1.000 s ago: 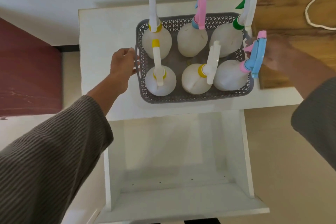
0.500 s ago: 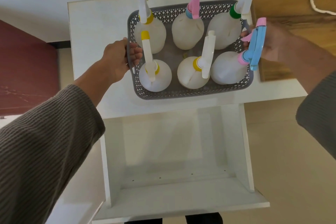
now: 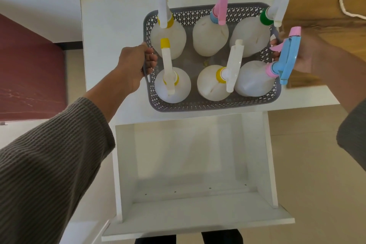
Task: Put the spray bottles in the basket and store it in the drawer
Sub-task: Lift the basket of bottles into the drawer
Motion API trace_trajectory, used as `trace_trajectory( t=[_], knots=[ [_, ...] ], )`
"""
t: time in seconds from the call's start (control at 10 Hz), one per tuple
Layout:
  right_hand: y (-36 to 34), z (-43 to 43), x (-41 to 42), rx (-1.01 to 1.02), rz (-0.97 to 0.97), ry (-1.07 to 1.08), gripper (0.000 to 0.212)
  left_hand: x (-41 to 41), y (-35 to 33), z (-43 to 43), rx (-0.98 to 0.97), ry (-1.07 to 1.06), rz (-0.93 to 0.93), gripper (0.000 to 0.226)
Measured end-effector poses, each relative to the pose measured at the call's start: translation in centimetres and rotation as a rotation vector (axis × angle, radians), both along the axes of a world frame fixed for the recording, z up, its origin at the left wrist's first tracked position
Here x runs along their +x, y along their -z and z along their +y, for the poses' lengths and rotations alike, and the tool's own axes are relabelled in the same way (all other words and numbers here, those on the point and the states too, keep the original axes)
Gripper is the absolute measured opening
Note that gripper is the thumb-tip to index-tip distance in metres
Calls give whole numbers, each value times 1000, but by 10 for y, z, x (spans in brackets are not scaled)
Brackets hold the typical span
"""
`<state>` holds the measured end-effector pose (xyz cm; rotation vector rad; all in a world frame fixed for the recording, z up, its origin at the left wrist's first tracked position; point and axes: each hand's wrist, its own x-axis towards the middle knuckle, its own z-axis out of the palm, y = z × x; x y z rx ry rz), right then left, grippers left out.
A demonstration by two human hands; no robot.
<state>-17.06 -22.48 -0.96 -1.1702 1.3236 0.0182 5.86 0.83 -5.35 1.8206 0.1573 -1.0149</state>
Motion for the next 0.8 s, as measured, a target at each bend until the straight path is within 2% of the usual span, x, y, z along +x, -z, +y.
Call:
trace_trajectory(
  t=[0.2, 0.5, 0.8],
  knots=[
    [-5, 13, -26, 76, -55, 147, 22, -13, -16, 27, -33, 3, 8, 24],
    [-18, 77, -68, 114, -62, 200, 18, -57, -37, 98, 19, -13, 39, 34],
    [-26, 154, -107, 105, 37, 197, 29, -107, -22, 183, 28, -51, 85, 37]
  ],
)
